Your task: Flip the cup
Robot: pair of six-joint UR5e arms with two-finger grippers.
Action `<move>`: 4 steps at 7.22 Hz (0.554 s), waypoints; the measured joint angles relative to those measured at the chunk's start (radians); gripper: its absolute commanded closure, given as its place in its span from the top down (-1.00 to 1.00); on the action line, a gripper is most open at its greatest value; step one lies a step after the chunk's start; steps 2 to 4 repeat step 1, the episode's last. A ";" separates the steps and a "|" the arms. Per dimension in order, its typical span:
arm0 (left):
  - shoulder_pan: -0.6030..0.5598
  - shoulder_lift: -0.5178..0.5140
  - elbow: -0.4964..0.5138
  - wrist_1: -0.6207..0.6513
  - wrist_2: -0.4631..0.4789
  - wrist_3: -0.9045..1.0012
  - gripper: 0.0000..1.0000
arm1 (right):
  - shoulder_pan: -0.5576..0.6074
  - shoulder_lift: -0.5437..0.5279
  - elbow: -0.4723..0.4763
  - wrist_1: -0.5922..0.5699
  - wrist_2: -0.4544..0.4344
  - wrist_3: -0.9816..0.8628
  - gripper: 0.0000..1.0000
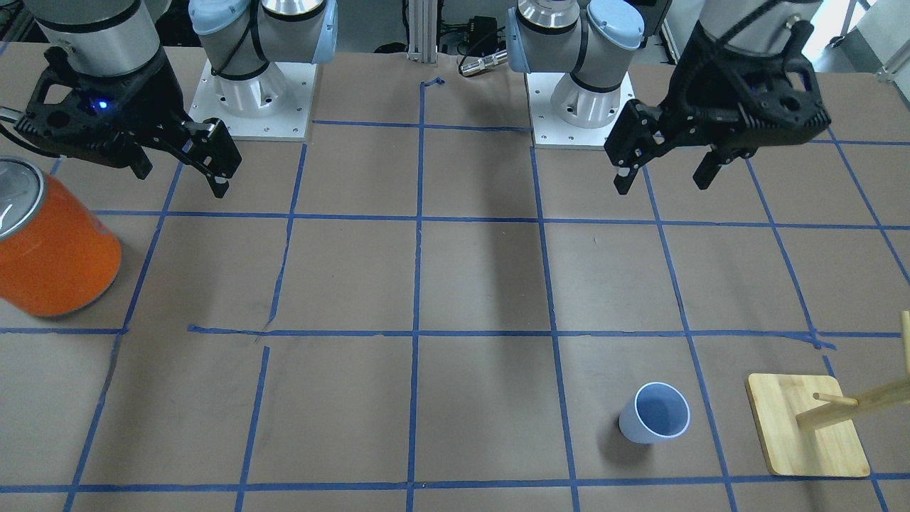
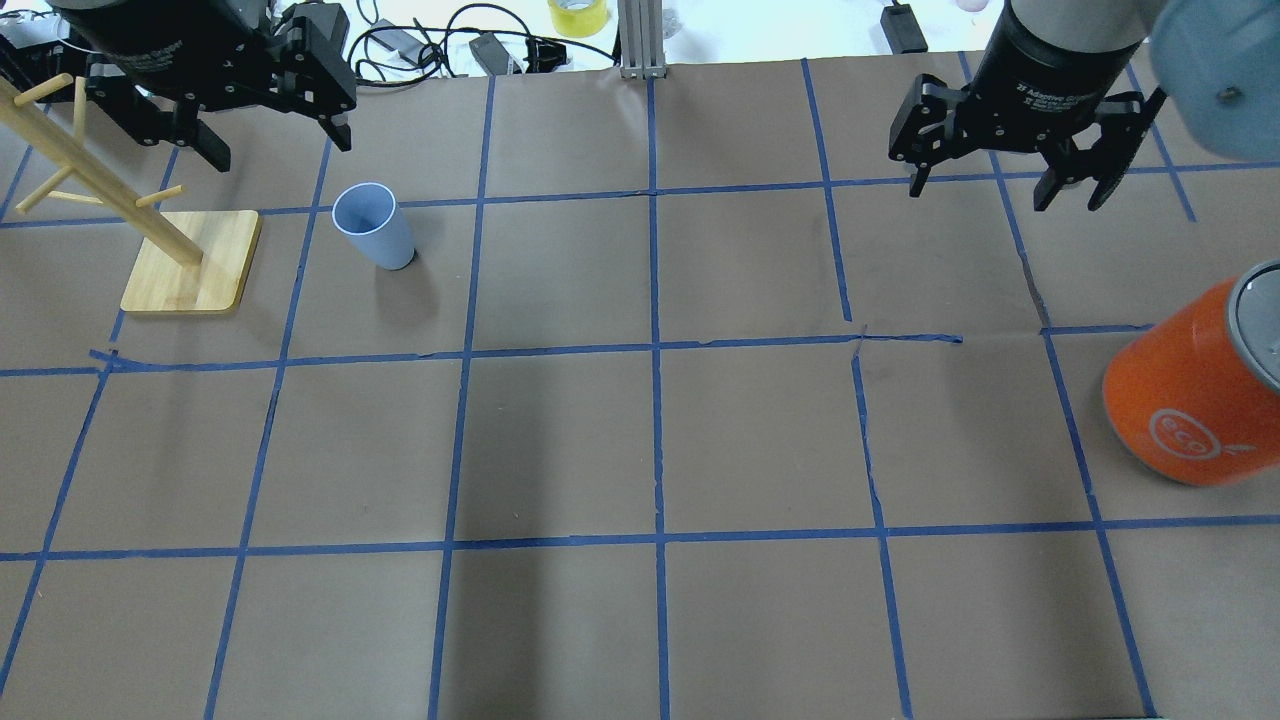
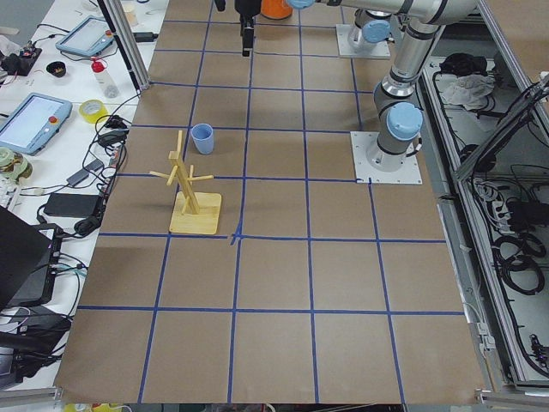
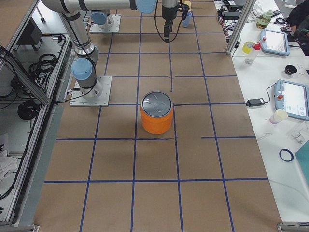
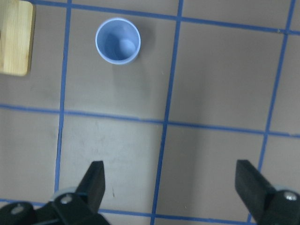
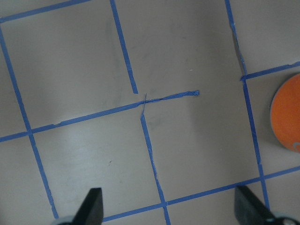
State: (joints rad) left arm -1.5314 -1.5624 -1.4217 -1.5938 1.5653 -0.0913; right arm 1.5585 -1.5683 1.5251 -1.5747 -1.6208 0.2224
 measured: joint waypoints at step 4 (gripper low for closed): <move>-0.001 0.021 -0.009 -0.011 0.011 0.003 1.00 | 0.000 0.000 -0.006 0.006 0.001 0.000 1.00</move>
